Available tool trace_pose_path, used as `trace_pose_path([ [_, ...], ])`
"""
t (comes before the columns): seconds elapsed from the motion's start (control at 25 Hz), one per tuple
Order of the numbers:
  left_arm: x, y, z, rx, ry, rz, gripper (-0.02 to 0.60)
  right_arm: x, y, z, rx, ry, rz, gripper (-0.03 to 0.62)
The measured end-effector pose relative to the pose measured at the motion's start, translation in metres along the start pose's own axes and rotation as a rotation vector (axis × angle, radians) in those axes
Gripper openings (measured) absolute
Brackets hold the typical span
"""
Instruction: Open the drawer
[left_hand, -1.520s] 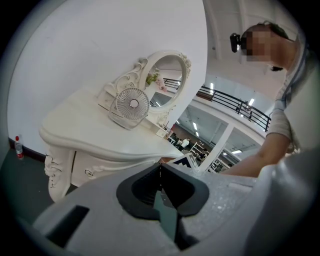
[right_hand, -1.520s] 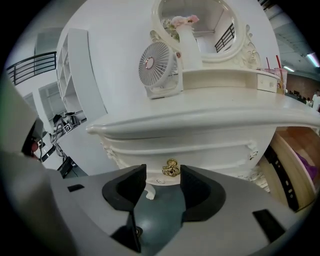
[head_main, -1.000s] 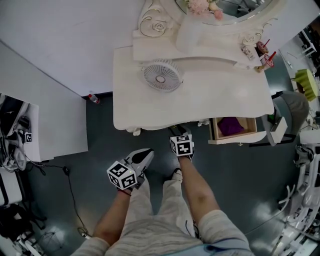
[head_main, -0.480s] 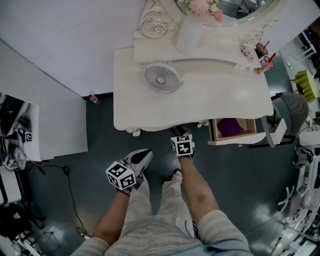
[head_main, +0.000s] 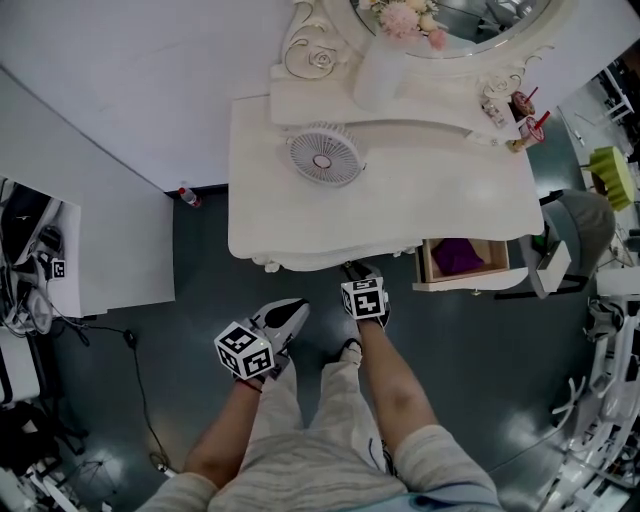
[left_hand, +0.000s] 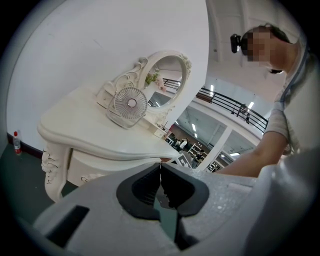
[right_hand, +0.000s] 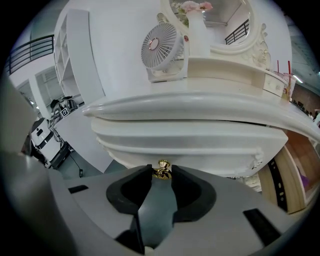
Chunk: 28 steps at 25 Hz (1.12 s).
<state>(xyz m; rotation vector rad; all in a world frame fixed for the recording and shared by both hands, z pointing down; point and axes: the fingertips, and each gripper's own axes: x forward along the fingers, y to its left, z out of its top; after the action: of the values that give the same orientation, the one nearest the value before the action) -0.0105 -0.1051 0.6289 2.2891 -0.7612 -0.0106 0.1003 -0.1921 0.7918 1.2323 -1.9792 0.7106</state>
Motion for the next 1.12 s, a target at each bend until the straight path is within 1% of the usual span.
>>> trace_pose_path([
  [0.28,0.004,-0.010,0.000,0.005,0.008,-0.018,0.015,-0.012,0.009,-0.018,0.008,0.023,0.005,0.118],
  [0.72,0.006,-0.025,-0.004,0.025,0.047,-0.036,0.015,-0.032,0.020,-0.047,0.018,0.064,0.014,0.118],
  [1.12,0.015,-0.037,-0.003,0.042,0.063,-0.060,0.015,-0.049,0.028,-0.069,0.038,0.078,0.020,0.120],
])
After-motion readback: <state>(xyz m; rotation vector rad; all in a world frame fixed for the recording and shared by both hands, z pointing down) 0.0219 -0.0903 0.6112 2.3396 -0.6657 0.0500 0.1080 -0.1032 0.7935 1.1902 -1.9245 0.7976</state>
